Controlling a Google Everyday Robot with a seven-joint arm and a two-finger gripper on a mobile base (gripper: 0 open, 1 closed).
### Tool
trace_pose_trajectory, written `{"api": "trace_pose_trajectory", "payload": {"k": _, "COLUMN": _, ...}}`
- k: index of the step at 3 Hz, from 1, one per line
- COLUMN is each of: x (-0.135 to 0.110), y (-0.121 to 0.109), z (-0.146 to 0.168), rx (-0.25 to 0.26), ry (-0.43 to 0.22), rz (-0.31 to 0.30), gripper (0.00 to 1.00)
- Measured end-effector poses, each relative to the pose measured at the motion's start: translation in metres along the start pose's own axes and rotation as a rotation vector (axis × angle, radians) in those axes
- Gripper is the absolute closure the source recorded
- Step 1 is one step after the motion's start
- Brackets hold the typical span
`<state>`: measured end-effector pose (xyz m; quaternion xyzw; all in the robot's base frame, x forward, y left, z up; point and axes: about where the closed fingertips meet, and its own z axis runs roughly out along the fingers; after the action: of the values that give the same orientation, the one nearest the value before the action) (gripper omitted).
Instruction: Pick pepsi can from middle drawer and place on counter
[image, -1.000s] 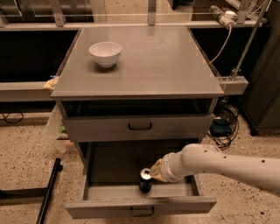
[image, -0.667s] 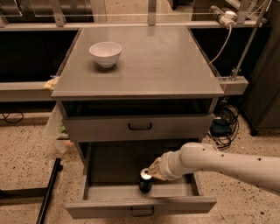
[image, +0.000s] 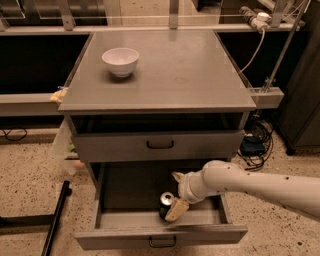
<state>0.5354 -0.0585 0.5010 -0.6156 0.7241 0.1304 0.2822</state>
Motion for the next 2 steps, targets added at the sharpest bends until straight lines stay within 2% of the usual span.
{"api": "trace_pose_trajectory", "payload": {"k": 2, "x": 0.016, "y": -0.005, "z": 0.022, "rx": 0.012, "ry": -0.042, "rz": -0.014, "gripper": 0.00}}
